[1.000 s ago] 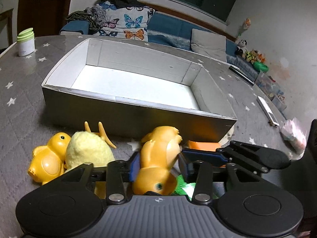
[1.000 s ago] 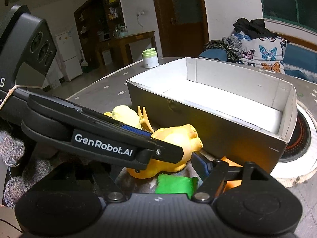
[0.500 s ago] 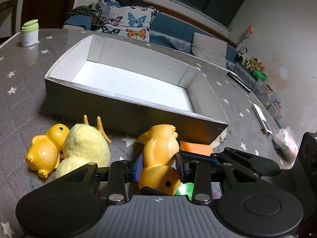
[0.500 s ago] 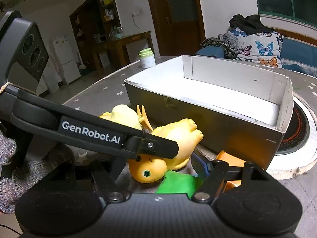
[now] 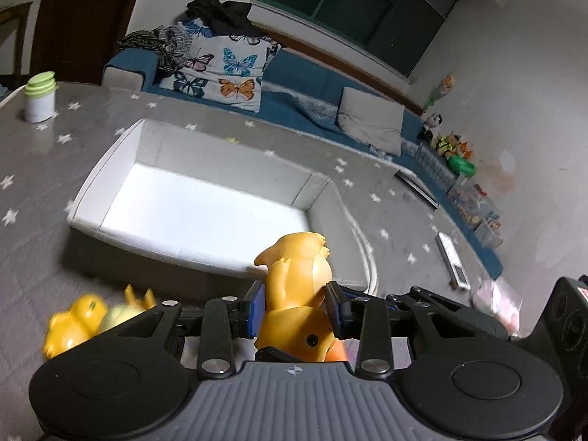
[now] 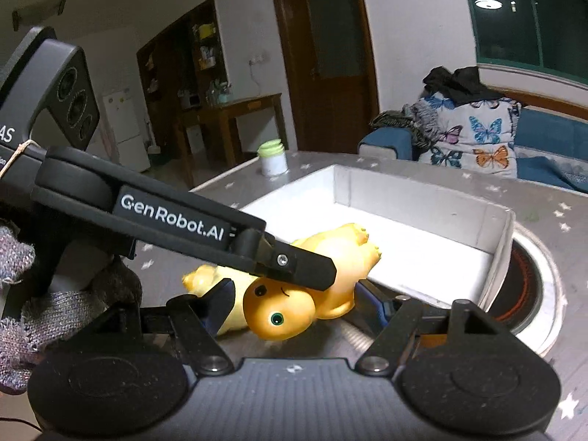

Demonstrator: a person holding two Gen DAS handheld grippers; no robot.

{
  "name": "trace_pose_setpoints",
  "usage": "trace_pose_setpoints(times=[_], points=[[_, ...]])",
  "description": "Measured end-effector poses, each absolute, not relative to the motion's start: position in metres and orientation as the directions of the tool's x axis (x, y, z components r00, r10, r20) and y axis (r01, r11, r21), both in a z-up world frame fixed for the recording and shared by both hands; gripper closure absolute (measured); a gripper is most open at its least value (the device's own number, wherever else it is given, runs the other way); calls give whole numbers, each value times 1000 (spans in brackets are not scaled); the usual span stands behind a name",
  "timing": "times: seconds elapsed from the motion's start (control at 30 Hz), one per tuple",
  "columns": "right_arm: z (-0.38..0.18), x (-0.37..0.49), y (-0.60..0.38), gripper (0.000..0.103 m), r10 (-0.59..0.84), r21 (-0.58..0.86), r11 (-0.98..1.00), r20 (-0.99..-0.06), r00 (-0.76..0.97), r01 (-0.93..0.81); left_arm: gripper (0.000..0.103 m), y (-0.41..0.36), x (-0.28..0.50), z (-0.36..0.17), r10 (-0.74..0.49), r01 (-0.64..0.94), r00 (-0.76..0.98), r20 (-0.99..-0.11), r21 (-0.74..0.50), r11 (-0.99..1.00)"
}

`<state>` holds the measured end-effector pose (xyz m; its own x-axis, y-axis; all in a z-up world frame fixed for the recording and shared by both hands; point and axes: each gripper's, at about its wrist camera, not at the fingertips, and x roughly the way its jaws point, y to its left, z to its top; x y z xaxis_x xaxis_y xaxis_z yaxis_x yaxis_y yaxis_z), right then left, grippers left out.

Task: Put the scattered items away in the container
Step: 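Lift the duck with the left tool and carry it over the box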

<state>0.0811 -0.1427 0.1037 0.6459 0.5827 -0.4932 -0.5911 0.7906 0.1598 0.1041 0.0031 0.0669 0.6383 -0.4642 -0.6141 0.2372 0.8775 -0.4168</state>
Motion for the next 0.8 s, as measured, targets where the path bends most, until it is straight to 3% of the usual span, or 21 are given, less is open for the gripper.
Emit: trace_pose_setpoints(times=[0.4,0.8], points=[[124,116,-164,31,551,140,817,-479,684,-560,65,-20,160,77,-479,243,634,-607,-432,869],[98,204,-164,34,513,144,822,-608,606,-552,69,-20,245,29,-533,175,527,-662,-529,830]])
